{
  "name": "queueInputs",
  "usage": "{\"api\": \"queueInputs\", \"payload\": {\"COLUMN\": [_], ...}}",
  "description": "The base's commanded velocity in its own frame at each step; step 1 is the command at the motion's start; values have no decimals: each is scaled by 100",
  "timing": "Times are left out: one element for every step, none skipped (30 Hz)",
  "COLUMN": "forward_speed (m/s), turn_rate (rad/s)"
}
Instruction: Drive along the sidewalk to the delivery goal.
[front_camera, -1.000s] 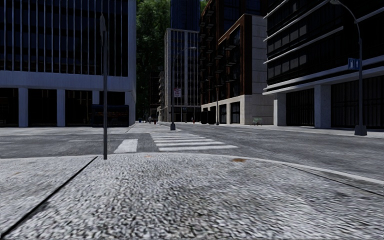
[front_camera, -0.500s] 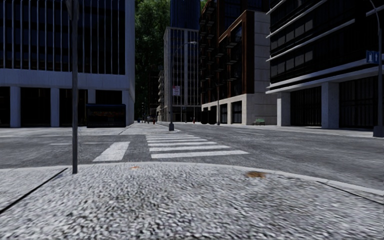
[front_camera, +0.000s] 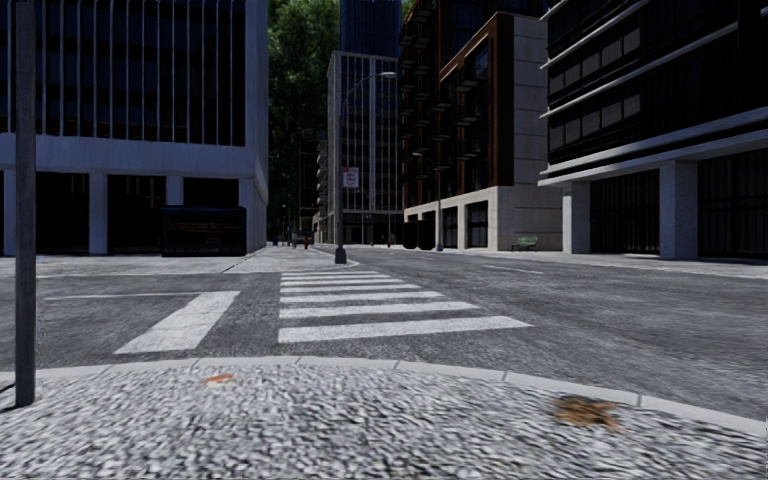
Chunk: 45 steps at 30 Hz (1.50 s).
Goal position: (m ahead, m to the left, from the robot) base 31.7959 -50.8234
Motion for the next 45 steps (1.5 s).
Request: {"api": "queueInputs", "payload": {"forward_speed": [200, 200, 200, 200, 200, 200, 200, 200, 200, 200, 200, 200, 200, 200, 200, 200, 200, 200, 200, 200, 200, 200, 200, 200, 200, 200, 200, 193, 175, 175, 168, 164, 163, 163, 162, 161, 160, 160, 160, 159, 159, 159, 159, 159, 159], "turn_rate": [0, 0, 0, 0, 0, 0, 0, 0, 0, 0, 0, 1, 1, 5, 11, 16, 16, 17, 18, 19, 19, 19, 21, 27, 32, 32, 35, 35, 35, 35, 36, 36, 36, 36, 36, 36, 36, 36, 36, 36, 36, 36, 3, 0, 0]}}
